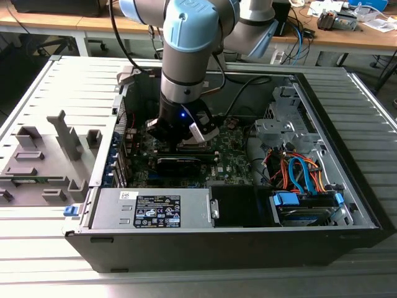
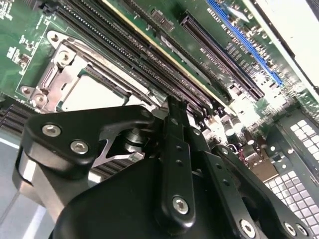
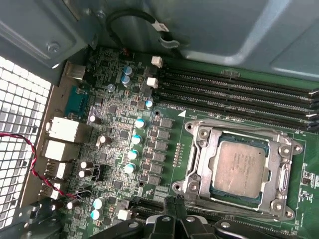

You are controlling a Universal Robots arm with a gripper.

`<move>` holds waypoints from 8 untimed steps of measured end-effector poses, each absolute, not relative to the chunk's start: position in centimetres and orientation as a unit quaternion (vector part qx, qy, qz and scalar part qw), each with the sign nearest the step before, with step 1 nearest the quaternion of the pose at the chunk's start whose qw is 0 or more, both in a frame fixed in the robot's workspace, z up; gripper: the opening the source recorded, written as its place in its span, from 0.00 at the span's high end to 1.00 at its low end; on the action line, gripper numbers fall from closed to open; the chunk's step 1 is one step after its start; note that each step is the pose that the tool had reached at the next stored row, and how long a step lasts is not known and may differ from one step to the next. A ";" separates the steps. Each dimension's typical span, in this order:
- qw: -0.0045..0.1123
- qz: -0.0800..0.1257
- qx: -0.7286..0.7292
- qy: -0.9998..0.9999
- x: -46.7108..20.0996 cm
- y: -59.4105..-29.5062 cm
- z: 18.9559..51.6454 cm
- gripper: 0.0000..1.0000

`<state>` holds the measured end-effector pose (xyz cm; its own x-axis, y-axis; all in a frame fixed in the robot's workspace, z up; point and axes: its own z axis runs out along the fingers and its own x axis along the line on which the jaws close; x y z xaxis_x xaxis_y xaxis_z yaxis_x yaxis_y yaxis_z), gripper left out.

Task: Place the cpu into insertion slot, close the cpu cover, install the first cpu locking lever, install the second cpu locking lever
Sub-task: 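Install the second cpu locking lever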

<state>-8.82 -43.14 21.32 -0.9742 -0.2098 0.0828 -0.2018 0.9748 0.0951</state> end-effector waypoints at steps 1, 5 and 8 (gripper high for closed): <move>0.047 -0.038 0.103 -0.993 -8.8 -43.0 21.3 0.89; 0.047 -0.037 0.103 -0.993 -8.8 -42.5 21.2 0.89; 0.048 -0.041 0.104 -0.993 -8.8 -42.4 21.0 0.89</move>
<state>-8.82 -42.45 21.00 -0.9740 -0.2095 0.0859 -0.2016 0.9751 0.0921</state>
